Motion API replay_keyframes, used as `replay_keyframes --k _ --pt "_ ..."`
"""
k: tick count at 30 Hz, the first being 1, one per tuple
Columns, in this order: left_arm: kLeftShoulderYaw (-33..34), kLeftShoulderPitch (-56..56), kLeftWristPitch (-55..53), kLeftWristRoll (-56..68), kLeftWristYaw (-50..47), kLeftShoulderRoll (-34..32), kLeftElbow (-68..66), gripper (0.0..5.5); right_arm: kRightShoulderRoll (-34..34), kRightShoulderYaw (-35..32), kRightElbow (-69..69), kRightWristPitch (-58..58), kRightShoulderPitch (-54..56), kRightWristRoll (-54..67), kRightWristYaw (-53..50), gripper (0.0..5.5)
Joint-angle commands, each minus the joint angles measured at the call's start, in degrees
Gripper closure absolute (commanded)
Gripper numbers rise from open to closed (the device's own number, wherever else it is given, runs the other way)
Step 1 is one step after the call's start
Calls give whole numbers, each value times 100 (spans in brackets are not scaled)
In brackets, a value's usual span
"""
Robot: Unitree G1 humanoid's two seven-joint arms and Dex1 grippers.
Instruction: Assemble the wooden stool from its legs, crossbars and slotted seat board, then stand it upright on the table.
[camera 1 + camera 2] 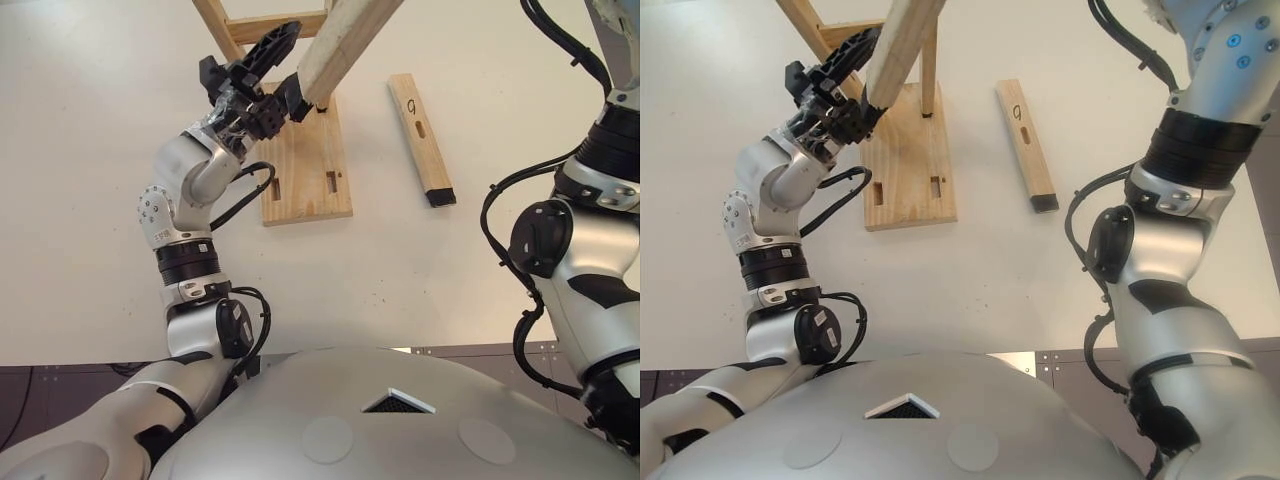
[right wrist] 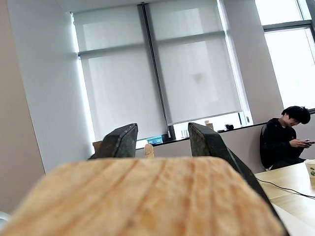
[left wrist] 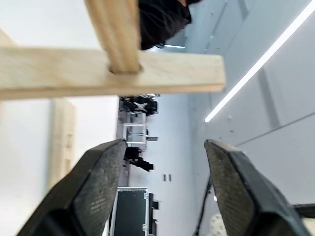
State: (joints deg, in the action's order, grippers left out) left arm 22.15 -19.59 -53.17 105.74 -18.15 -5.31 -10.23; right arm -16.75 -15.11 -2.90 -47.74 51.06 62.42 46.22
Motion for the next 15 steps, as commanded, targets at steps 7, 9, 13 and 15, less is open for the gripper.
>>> replay_keyframes --k 7,9,13,15 --pt "413 224 570 -1762 1346 -1254 668 260 -293 999 1174 747 -1151 -1272 427 384" --pt "451 249 591 -1937 1509 -1320 441 260 -186 1171 1034 1128 -1339 -1602 529 384" --pt "329 443 444 -2267 1667 -1270 147 260 -42 1400 755 1739 -1563 -2074 672 384" --pt "276 471 359 -2421 1656 -1229 -1 260 -39 1560 633 1966 -1710 -2274 798 384"
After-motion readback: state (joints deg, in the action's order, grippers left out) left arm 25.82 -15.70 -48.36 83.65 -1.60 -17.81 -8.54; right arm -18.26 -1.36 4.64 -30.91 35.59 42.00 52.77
